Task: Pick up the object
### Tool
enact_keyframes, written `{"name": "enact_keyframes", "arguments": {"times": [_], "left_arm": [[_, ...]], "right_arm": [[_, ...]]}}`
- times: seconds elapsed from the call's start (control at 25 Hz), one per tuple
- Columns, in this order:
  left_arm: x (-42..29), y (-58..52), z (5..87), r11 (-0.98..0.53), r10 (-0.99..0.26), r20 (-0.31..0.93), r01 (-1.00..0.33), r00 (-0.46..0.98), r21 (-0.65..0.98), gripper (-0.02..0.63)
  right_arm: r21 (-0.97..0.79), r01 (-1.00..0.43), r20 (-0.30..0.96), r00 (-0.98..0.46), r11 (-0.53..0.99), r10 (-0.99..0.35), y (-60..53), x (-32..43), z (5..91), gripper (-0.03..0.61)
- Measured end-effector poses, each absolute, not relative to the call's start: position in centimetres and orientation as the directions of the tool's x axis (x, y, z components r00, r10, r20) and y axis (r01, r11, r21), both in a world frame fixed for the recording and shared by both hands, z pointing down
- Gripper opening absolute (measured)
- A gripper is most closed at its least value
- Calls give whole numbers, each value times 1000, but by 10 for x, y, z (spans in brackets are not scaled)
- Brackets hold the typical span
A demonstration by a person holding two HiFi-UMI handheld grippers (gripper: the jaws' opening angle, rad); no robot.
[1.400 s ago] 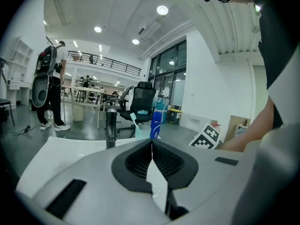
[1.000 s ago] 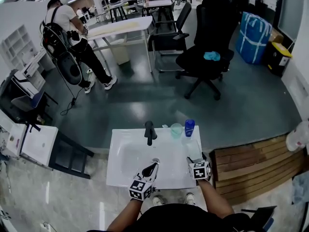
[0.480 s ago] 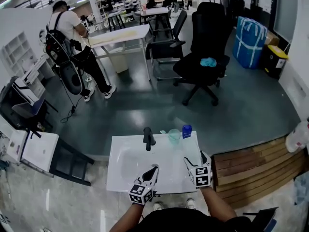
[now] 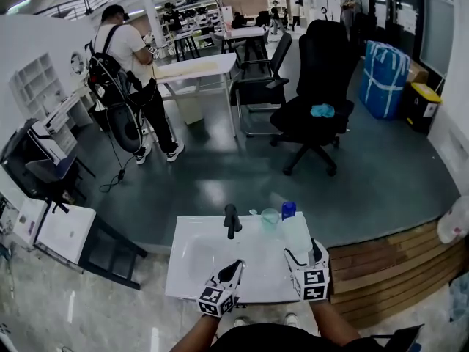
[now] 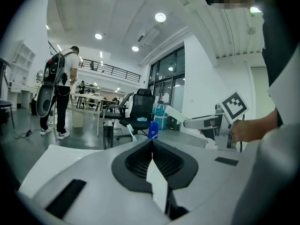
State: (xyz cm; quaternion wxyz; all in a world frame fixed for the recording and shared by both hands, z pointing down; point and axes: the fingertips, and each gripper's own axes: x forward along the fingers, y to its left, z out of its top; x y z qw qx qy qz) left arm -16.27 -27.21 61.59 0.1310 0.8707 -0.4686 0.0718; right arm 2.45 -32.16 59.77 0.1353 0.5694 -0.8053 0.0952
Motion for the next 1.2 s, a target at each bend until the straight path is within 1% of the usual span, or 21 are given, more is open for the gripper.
{"name": "enact_keyframes", "arguments": {"times": [0.24,0.68,0.92,1.2], "left_arm": [[-162,-273,610,-530,-800,238,-835,550,148,21],[-154,-273,602,-539,-802,210,-829,559,149,21],[-151,-274,596,-542,-802,200,-827,563,151,21],[-147,-273,595,-541,-804,200,-828,561,149,21]], "right_arm": [[32,-943,254,-314,333,-915,-313,23,565,383],[65,-941,233,-309,332,-922,-313,27,554,383],[84,-938,195,-316,337,-929,-313,26,548,383],[90,-935,198,-321,343,-926,-314,27,547,383]]}}
